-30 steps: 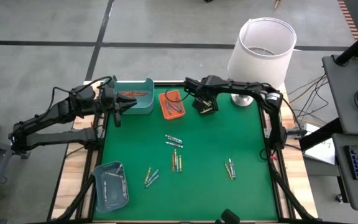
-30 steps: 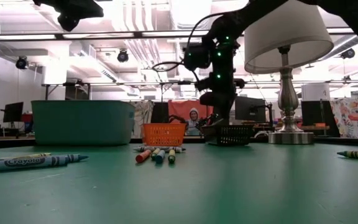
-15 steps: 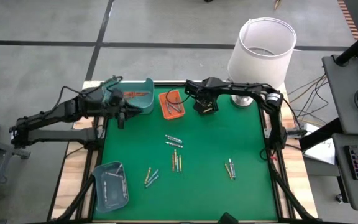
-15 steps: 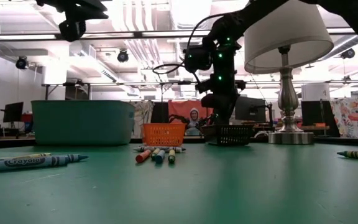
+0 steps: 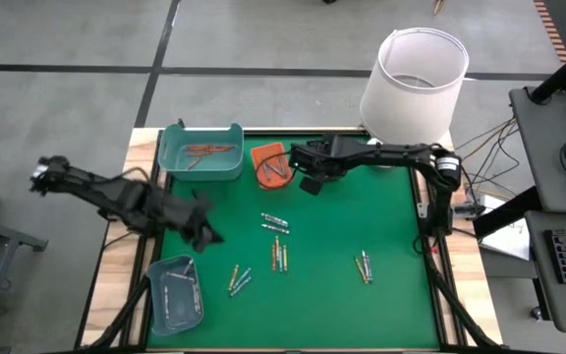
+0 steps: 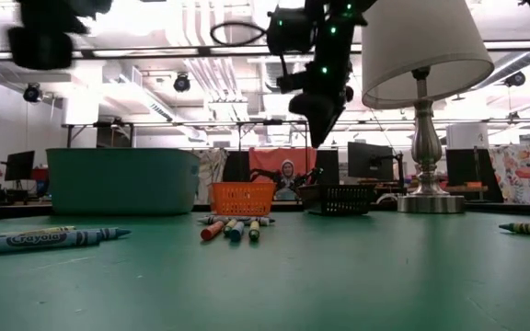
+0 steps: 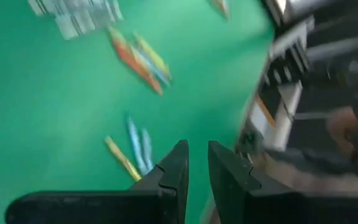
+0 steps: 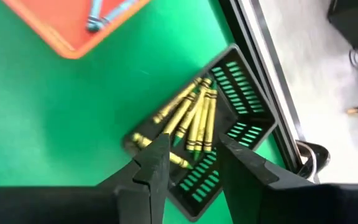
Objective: Sort crayons
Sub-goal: Adjust the white crayon in the blue bin
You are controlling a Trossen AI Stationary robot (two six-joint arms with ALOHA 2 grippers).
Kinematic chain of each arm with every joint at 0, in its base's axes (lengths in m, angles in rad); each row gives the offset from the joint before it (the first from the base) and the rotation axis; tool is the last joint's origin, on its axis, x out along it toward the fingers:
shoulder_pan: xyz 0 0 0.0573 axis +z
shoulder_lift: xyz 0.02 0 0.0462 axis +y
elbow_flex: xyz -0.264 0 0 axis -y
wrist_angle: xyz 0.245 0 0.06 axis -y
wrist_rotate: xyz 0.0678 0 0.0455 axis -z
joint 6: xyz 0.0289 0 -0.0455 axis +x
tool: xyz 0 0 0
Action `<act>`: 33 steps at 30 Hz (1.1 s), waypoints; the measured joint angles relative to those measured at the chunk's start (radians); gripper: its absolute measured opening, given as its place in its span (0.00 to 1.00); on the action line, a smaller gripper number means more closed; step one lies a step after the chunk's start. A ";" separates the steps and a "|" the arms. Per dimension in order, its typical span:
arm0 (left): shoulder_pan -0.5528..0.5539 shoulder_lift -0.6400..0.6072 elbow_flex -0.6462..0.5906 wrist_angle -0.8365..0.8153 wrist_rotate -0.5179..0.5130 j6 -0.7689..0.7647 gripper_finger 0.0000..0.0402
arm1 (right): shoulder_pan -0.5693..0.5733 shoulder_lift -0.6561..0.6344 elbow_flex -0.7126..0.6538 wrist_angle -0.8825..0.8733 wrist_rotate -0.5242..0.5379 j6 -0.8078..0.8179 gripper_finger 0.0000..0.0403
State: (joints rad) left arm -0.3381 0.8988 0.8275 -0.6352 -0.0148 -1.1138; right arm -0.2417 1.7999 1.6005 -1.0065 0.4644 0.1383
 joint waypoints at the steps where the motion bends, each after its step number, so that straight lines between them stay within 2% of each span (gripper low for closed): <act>1: -0.053 0.018 0.008 -0.005 0.000 -0.059 0.11 | 0.012 -0.005 0.000 0.000 0.000 0.000 0.30; 9: -0.488 0.207 0.072 -0.126 -0.026 -0.560 0.11 | 0.124 -0.018 0.000 -0.001 0.000 0.010 0.30; 12: -0.591 0.287 0.098 -0.209 -0.026 -0.711 0.11 | 0.168 -0.018 0.000 -0.001 0.001 0.027 0.30; 15: -0.630 0.365 0.120 -0.311 -0.026 -0.799 0.11 | 0.214 -0.018 0.000 0.001 0.000 0.028 0.29; 18: -0.637 0.439 0.128 -0.366 -0.028 -0.806 0.11 | 0.253 -0.018 0.000 0.004 0.000 0.042 0.28; 24: -0.637 0.543 0.128 -0.376 -0.029 -0.710 0.11 | 0.320 -0.018 0.000 0.016 0.011 0.090 0.29; 28: -0.637 0.581 0.128 -0.392 -0.033 -0.685 0.11 | 0.354 -0.018 0.000 0.023 0.010 0.120 0.28; 33: -0.637 0.601 0.128 -0.413 -0.095 -0.667 0.11 | 0.386 -0.018 0.000 0.024 0.010 0.153 0.27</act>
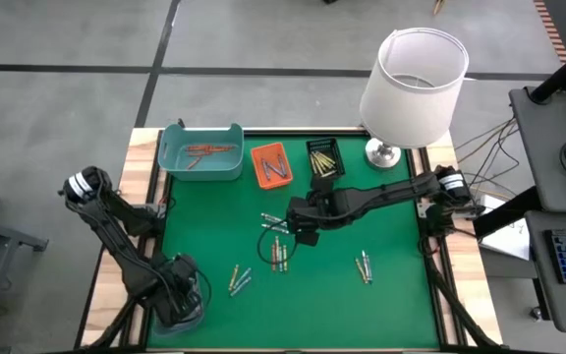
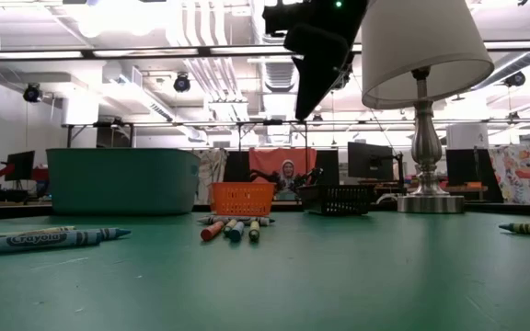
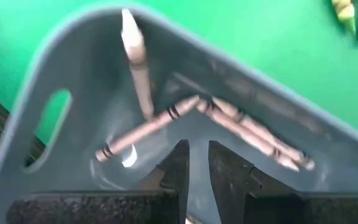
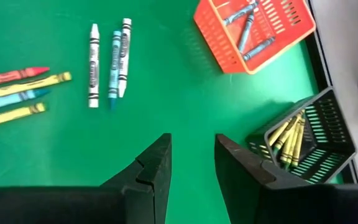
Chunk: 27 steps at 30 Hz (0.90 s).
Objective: Sort crayons
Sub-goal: Adjust the white crayon in the blue bin
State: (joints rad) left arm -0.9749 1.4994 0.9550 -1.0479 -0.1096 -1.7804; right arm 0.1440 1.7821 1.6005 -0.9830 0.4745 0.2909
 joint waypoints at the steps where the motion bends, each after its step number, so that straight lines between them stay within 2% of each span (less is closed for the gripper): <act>1: 0.000 0.001 0.000 -0.012 -0.010 0.002 0.11 | 0.006 0.000 0.000 0.000 0.000 0.006 0.27; 8: 0.000 0.003 0.000 -0.127 -0.033 -0.028 0.11 | 0.024 0.000 0.000 0.004 0.000 0.025 0.27; 23: 0.000 0.003 -0.001 -0.127 -0.220 -0.035 0.11 | 0.026 0.001 0.000 0.010 0.000 0.058 0.28; 27: 0.000 0.003 -0.006 -0.128 -0.242 -0.034 0.11 | 0.031 0.001 0.000 0.030 -0.001 0.057 0.27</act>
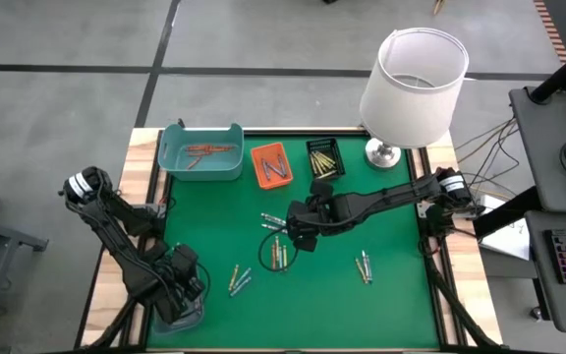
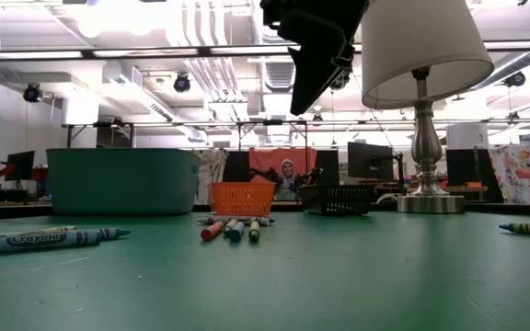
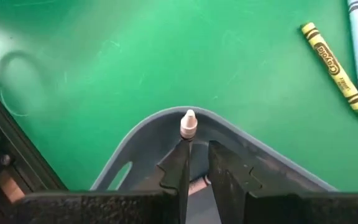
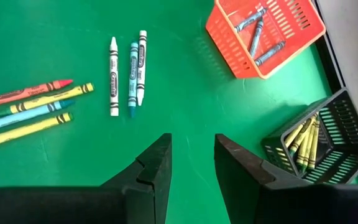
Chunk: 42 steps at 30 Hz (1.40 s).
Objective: Sort crayons
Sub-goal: Adjust the white crayon in the blue bin
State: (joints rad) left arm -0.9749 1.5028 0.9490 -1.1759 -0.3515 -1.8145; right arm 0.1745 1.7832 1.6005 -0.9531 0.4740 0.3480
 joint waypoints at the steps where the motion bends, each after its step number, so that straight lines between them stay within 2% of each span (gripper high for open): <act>1: 0.000 0.000 -0.003 -0.001 0.000 0.006 0.11 | 0.000 0.000 0.000 0.001 0.000 0.000 0.27; 5: 0.000 0.000 -0.004 0.011 0.014 0.035 0.11 | 0.002 0.000 0.000 0.002 0.000 -0.001 0.27; 10: -0.003 0.000 -0.004 0.014 0.148 0.039 0.11 | 0.009 0.000 0.000 0.005 0.000 0.000 0.27; 19: -0.041 0.000 0.005 0.031 0.030 0.044 0.11 | 0.019 0.001 0.000 0.029 0.000 -0.006 0.27; 25: -0.127 0.023 0.005 0.032 -0.008 0.131 0.11 | 0.024 0.001 0.000 0.032 0.000 -0.007 0.27; 32: -0.208 0.103 0.005 0.027 -0.051 0.106 0.11 | 0.027 0.001 0.000 0.051 0.000 -0.007 0.27; 42: -0.216 0.240 0.004 0.026 -0.047 0.104 0.23 | 0.031 0.001 0.000 0.054 0.000 -0.007 0.27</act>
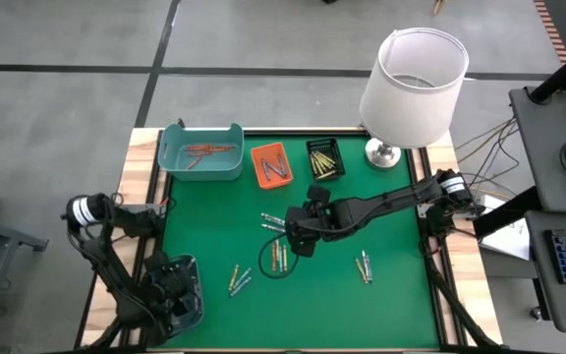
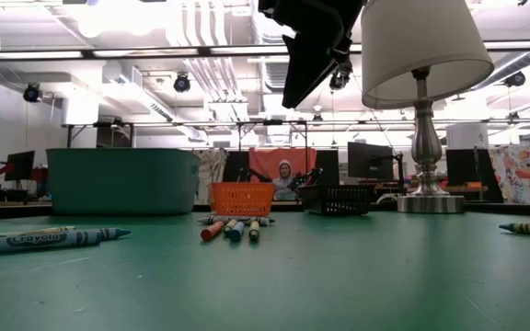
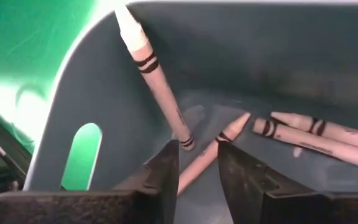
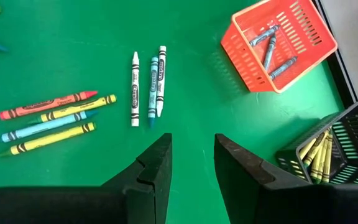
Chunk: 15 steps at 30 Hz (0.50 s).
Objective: Sort crayons
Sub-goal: Adjust the white crayon in the blue bin
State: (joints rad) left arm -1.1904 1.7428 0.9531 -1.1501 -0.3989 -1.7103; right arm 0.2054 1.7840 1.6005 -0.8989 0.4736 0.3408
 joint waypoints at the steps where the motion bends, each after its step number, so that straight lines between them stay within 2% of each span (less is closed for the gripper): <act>1: 0.000 0.006 0.000 -0.002 0.006 -0.002 0.24 | 0.000 0.000 0.000 0.000 0.000 0.000 0.27; 10: 0.001 0.018 0.000 -0.019 0.015 -0.100 0.28 | 0.002 0.000 0.000 0.003 0.000 0.004 0.27; 15: 0.000 0.017 0.028 -0.021 0.015 -0.090 0.28 | 0.007 0.004 0.000 0.018 0.000 0.002 0.27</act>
State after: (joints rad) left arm -1.1904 1.7595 0.9808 -1.1710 -0.3836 -1.8006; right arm 0.2126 1.7878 1.6005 -0.8810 0.4740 0.3432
